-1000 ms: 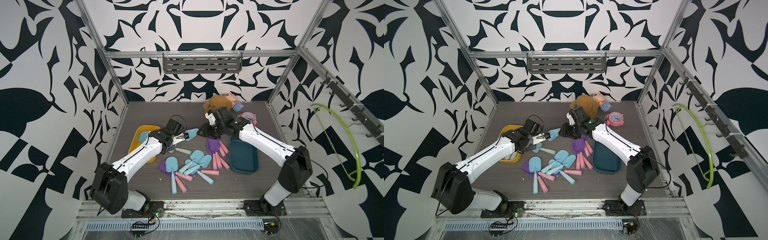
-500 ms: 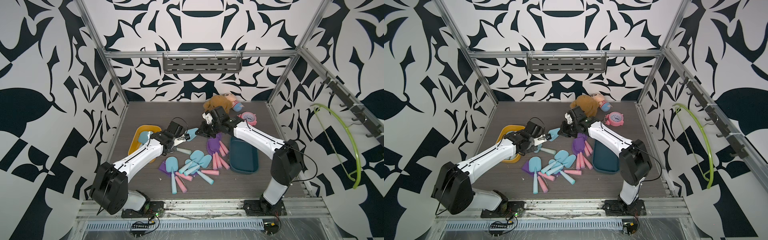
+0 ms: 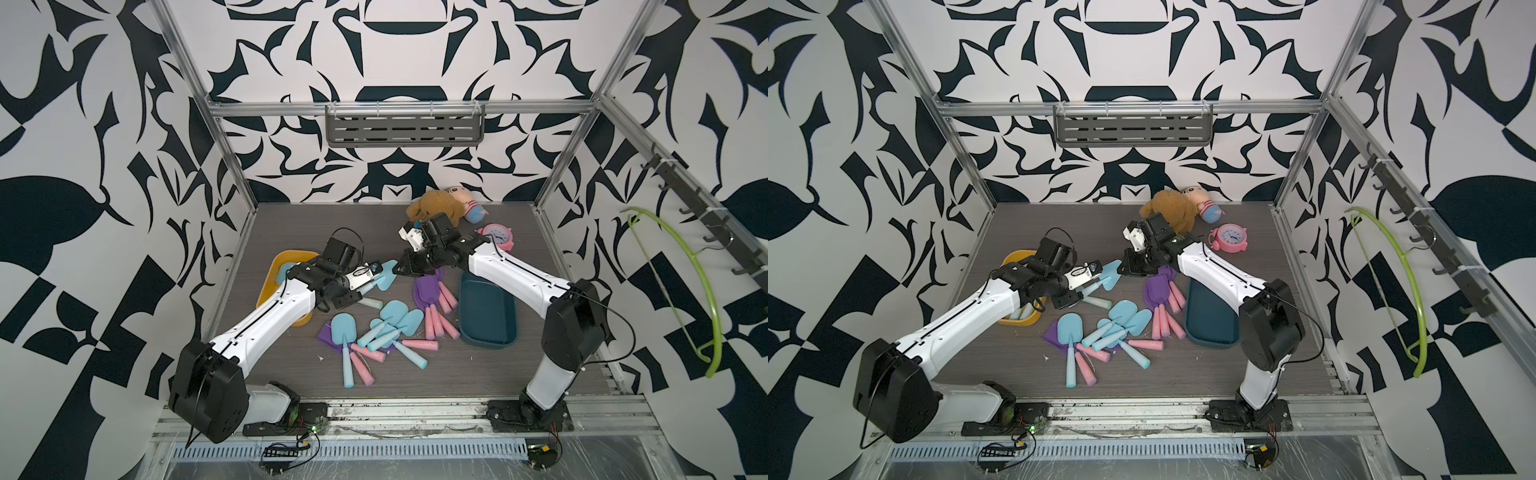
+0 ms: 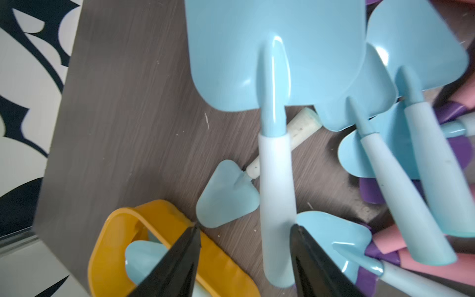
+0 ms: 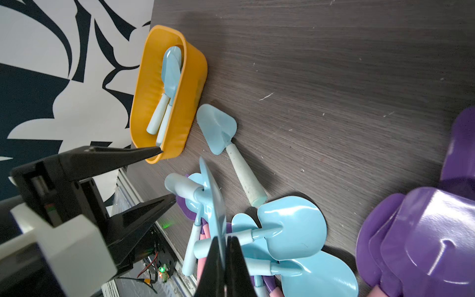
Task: Sort the small shovels by color and place them into the storage box
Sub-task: Pick up the shovel from the center of the board.
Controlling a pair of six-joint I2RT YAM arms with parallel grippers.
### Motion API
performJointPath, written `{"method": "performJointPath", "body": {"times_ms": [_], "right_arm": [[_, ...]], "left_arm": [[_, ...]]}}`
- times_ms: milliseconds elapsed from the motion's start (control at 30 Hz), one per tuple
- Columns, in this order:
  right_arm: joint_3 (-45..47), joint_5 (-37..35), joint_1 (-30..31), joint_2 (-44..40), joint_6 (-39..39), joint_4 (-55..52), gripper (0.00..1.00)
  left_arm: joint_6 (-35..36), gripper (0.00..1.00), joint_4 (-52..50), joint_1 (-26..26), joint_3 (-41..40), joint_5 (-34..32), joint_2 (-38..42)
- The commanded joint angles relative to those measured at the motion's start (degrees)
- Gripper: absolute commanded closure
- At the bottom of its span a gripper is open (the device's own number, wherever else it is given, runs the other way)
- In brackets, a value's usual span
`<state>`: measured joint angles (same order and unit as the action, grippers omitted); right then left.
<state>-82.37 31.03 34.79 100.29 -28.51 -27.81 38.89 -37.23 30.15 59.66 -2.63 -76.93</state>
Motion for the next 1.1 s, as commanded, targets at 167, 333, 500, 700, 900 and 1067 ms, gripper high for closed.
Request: {"method": "performJointPath", "body": {"times_ms": [167, 333, 500, 700, 900, 1067], "right_arm": [[2.80, 5.86, -0.24, -3.01, -1.29, 7.58, 1.00], [3.35, 7.01, -0.22, -3.23, -3.36, 10.45, 1.00], [3.52, 7.29, -0.23, -3.64, -4.08, 11.63, 1.00], [3.53, 8.14, -0.24, -4.06, -4.75, 12.67, 1.00], [4.32, 8.61, -0.19, -5.00, -5.43, 14.59, 1.00], [4.78, 5.72, -0.40, -6.45, -4.69, 14.01, 0.56]], "left_arm": [[-5.01, 0.44, -4.20, -2.21, 4.07, 14.46, -2.11], [-5.75, 0.46, -4.19, -2.20, 4.34, 15.75, -3.28], [-6.70, 0.52, -3.08, -2.46, 3.97, 14.25, -4.12], [-8.84, 0.73, -2.42, -4.33, 4.23, 14.20, -4.02], [-11.93, 1.00, -3.16, -9.44, 5.03, 19.48, -3.78], [-16.25, 1.00, -3.93, -15.32, 5.27, 21.70, -3.12]]}}
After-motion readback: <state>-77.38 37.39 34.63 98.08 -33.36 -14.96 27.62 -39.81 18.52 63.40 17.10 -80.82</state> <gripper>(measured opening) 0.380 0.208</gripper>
